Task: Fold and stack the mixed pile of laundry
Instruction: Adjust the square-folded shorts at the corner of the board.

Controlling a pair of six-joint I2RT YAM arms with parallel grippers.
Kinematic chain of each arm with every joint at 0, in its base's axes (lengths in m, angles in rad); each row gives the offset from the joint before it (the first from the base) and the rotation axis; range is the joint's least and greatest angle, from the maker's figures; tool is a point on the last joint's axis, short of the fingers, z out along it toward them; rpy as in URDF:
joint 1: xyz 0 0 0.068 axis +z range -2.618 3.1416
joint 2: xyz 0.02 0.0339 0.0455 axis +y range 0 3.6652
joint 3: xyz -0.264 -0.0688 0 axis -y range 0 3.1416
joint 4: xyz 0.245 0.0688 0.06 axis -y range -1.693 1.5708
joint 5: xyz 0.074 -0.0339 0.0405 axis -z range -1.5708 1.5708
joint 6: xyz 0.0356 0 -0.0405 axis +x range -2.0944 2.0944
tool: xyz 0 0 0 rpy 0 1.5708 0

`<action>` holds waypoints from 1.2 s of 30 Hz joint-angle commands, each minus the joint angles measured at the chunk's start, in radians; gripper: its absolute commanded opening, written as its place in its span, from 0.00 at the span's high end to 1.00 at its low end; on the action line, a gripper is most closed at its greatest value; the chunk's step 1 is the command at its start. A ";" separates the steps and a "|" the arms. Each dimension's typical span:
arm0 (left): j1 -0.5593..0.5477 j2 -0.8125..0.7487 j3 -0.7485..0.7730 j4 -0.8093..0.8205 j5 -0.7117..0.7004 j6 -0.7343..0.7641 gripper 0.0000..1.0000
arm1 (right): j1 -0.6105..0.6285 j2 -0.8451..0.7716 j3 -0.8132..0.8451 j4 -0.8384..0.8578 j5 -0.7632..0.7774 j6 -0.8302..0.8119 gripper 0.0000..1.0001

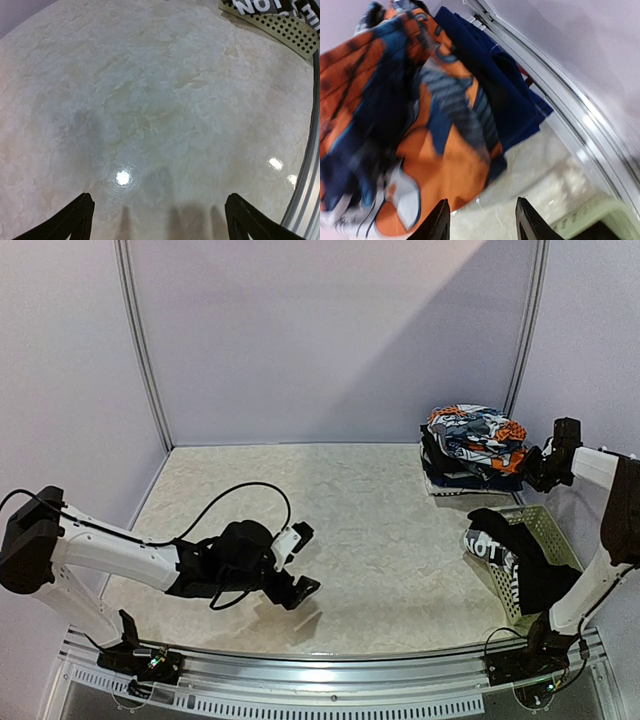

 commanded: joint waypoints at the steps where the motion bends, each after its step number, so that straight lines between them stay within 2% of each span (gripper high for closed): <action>1: 0.014 0.027 0.054 -0.032 0.001 0.004 0.07 | 0.033 -0.130 -0.061 -0.025 -0.024 -0.010 0.52; 6: 0.014 0.057 0.140 -0.062 0.000 0.014 0.08 | 0.117 -0.252 -0.113 -0.040 -0.027 -0.012 0.52; 11: 0.016 0.142 0.318 -0.109 0.000 0.011 0.11 | 0.239 -0.281 -0.042 -0.023 -0.051 -0.028 0.53; 17: 0.039 0.305 0.635 -0.124 0.009 0.015 0.12 | 0.254 -0.141 0.161 -0.014 0.012 -0.008 0.55; 25: 0.138 0.628 1.170 -0.158 0.160 -0.060 0.17 | 0.227 0.195 0.573 -0.183 0.111 -0.017 0.66; 31: 0.186 0.900 1.505 -0.149 0.322 -0.109 0.19 | 0.136 0.280 0.554 -0.194 0.135 -0.025 0.73; 36: 0.200 1.043 1.687 -0.096 0.384 -0.149 0.19 | 0.095 0.219 0.421 -0.168 0.136 -0.027 0.74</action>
